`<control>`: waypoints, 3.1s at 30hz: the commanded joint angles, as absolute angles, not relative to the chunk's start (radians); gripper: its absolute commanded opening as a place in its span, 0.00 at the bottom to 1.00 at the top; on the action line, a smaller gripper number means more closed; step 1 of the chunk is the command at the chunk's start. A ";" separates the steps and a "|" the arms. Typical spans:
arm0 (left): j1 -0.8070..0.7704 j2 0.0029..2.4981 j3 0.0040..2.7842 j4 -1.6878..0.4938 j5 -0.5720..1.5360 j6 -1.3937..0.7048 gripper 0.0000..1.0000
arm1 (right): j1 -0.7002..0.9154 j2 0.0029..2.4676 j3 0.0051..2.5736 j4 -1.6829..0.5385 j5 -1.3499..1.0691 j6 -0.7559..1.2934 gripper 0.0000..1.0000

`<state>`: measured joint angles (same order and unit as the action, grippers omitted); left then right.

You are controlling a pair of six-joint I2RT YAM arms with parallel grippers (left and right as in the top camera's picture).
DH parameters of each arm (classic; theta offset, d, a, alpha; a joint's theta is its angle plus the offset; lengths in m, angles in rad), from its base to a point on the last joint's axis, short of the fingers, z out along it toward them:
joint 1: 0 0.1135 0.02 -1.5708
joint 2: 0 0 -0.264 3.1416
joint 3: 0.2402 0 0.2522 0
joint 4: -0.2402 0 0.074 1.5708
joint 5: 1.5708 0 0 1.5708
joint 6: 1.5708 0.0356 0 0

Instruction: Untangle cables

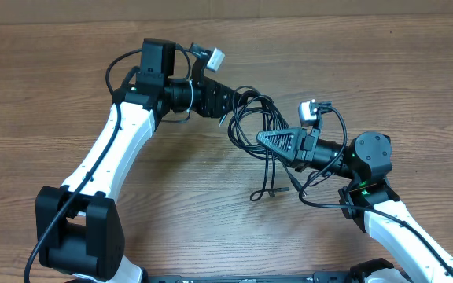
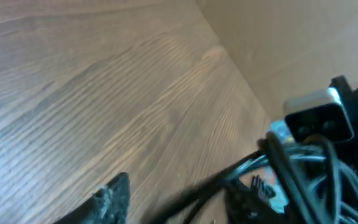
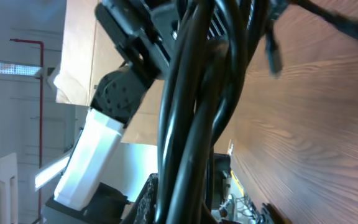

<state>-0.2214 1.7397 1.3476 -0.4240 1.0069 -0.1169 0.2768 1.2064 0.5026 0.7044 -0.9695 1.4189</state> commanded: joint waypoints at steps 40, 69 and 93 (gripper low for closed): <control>0.039 1.488 1.352 -1.043 0.705 -0.278 0.98 | 0.302 1.316 0.512 0.538 -0.698 0.492 0.04; 0.039 1.224 1.352 -1.457 0.595 -0.160 0.93 | 0.303 1.316 0.512 0.303 -0.915 0.632 0.04; 0.039 0.740 0.760 -0.992 0.677 -0.350 1.00 | 0.303 1.316 0.512 0.339 -0.918 0.721 0.04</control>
